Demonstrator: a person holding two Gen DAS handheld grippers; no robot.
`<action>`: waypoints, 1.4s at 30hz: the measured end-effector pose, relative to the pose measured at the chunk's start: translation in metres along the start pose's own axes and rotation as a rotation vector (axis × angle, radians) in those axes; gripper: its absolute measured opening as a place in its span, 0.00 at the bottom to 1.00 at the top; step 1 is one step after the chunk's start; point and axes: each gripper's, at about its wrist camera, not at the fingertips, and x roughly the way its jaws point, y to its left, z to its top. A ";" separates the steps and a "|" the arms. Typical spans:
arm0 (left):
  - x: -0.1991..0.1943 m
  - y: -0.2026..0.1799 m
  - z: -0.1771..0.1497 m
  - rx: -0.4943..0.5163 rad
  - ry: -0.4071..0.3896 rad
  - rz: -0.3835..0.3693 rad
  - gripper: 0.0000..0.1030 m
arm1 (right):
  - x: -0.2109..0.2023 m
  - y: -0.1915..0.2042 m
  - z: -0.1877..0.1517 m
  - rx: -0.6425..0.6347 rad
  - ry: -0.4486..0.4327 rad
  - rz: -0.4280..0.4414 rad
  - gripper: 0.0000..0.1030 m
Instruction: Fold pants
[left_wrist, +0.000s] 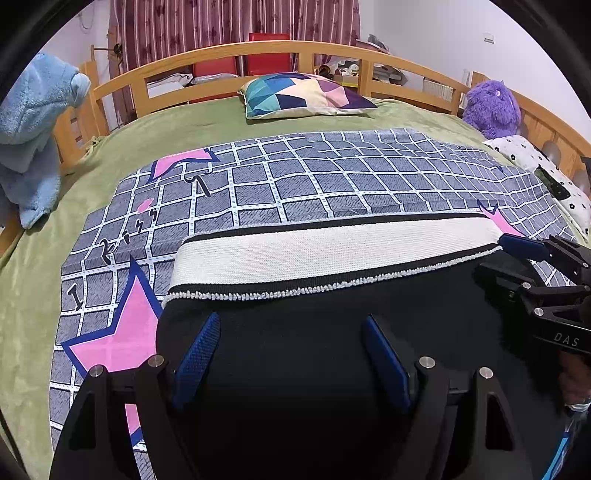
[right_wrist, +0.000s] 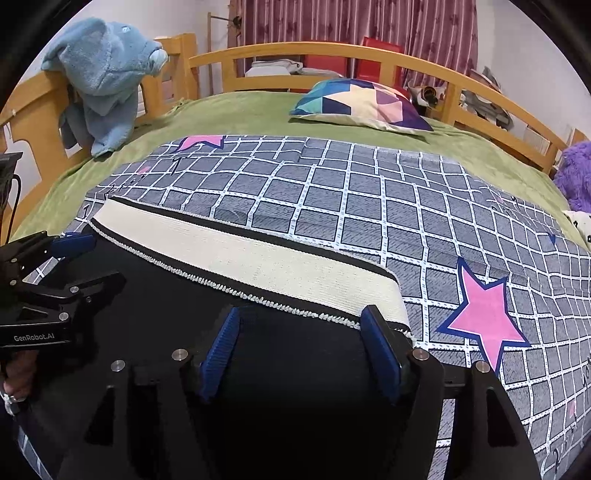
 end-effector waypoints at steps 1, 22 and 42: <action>0.000 0.000 0.000 -0.002 0.000 -0.002 0.75 | 0.000 0.000 0.000 0.001 0.000 0.001 0.66; -0.049 0.003 -0.050 0.055 0.053 0.094 0.79 | -0.032 -0.001 -0.025 0.044 -0.007 -0.026 0.66; -0.113 0.030 -0.146 -0.174 0.076 -0.084 0.79 | -0.105 0.010 -0.117 0.138 0.094 -0.045 0.65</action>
